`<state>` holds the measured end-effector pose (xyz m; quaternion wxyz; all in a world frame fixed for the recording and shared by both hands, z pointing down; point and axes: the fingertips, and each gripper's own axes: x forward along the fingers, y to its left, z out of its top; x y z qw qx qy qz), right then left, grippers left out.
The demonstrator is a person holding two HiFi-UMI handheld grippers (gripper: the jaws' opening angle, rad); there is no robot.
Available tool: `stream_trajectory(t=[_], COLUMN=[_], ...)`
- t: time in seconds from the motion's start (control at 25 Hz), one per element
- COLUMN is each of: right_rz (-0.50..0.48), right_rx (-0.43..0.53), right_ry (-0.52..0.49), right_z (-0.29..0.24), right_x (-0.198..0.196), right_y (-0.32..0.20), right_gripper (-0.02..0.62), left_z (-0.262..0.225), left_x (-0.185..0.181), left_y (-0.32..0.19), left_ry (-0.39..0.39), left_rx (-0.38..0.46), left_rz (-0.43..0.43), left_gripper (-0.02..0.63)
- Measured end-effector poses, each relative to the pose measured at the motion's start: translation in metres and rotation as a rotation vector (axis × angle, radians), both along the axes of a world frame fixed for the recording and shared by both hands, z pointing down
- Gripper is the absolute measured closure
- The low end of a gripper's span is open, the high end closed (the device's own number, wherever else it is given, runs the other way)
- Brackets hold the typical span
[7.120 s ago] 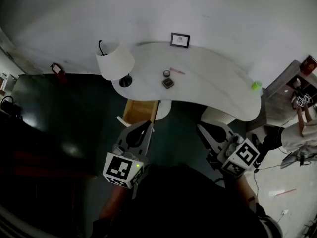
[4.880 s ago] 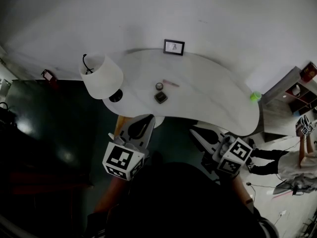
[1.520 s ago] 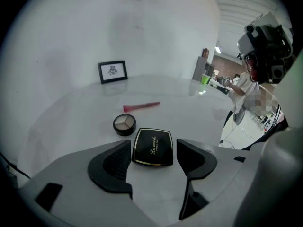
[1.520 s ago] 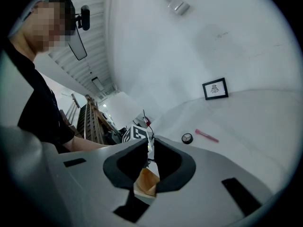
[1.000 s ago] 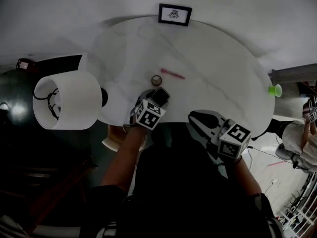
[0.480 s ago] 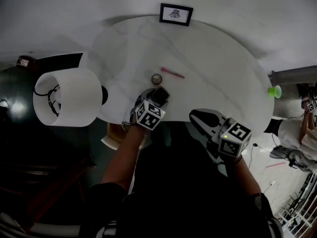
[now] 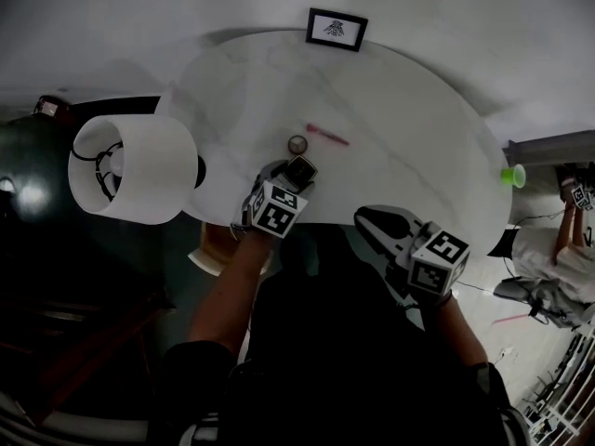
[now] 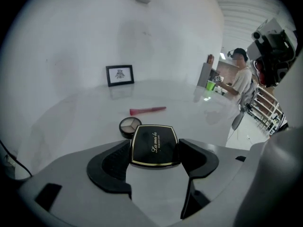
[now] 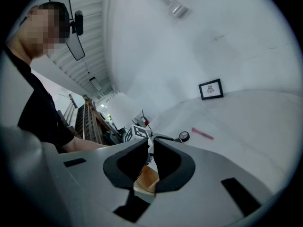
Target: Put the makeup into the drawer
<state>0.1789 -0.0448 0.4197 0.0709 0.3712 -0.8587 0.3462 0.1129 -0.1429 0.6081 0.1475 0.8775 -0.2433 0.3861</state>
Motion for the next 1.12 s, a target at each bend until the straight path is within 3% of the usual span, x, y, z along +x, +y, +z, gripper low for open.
stream_trajectory(t=[0.48,1.12], right_rz=[-0.109,-0.358], right_rx=[0.048,0.085], right_ry=[-0.014,-0.015], right_z=[-0.016,-0.030], right_x=[-0.047,-0.168], right_y=[0.004,0.013], right_gripper=[0.578,0.578], left_z=[-0.043,-0.094], left_x=[-0.058,-0.190], left_y=[0.026,0.067], left_ry=[0.015,0.063], left_rx=[0.056,0.154], left_rz=[-0.114,-0.362], left_gripper=[0.276,0.276])
